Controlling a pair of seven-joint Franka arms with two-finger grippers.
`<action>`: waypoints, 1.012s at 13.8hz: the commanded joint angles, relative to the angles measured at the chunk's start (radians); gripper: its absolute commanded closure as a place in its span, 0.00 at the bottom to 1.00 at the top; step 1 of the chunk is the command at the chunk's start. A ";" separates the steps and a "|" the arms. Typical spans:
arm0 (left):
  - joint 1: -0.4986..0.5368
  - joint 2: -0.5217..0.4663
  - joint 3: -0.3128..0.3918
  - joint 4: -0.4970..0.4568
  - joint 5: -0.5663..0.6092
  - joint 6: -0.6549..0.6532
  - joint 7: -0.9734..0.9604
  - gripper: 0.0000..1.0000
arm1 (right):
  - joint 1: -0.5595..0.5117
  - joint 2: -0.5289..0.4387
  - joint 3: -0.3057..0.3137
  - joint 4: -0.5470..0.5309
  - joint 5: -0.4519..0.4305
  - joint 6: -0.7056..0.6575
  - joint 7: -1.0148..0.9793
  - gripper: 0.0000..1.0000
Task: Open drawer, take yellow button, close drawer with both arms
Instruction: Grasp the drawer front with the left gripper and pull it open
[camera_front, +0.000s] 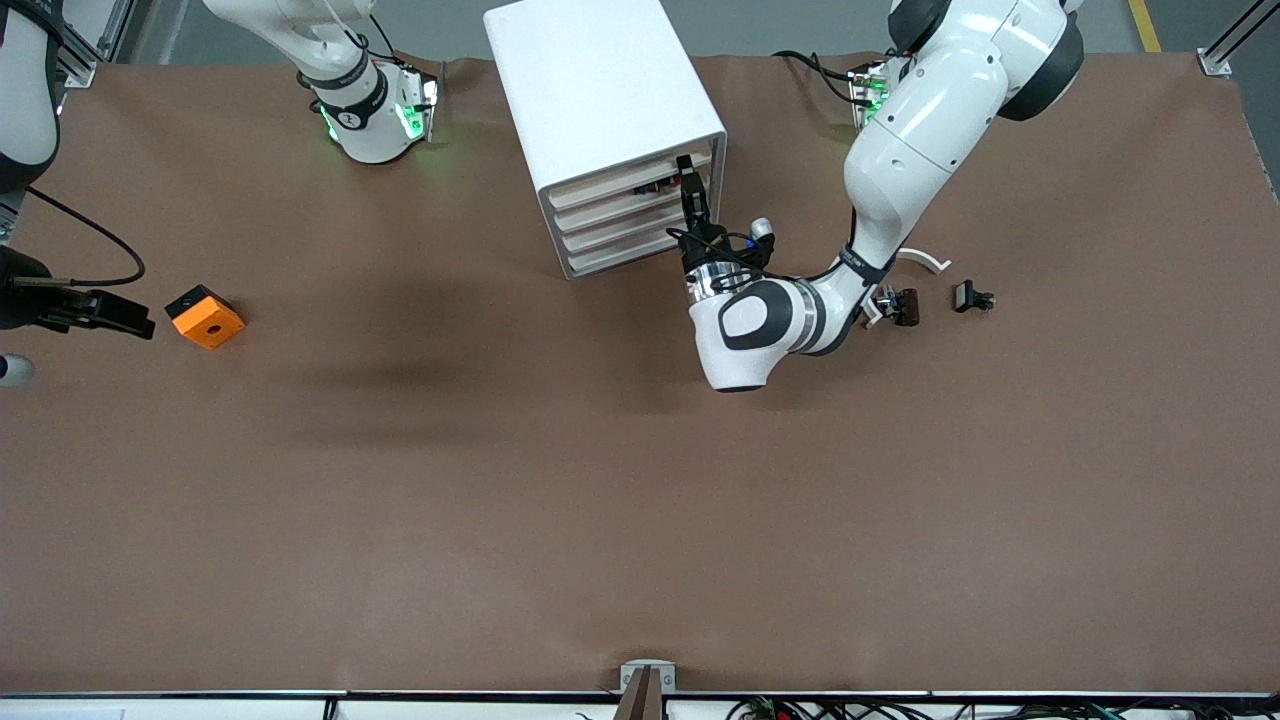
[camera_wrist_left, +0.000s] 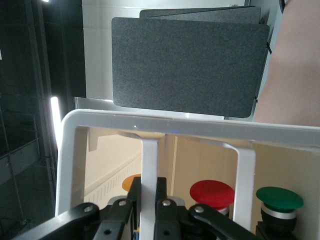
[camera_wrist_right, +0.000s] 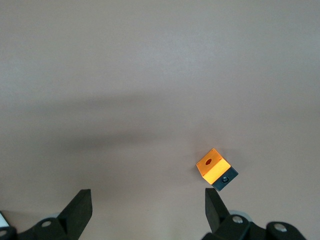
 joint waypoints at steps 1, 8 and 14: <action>-0.003 0.008 0.007 0.016 -0.004 -0.002 -0.020 0.88 | -0.007 0.004 0.008 0.016 -0.001 -0.004 0.014 0.00; 0.036 0.005 0.033 0.019 -0.004 -0.014 -0.023 0.86 | -0.021 0.004 0.008 0.015 0.002 -0.004 0.014 0.00; 0.099 0.006 0.039 0.036 0.023 -0.019 -0.025 0.86 | -0.023 0.006 0.008 0.015 0.004 -0.004 0.014 0.00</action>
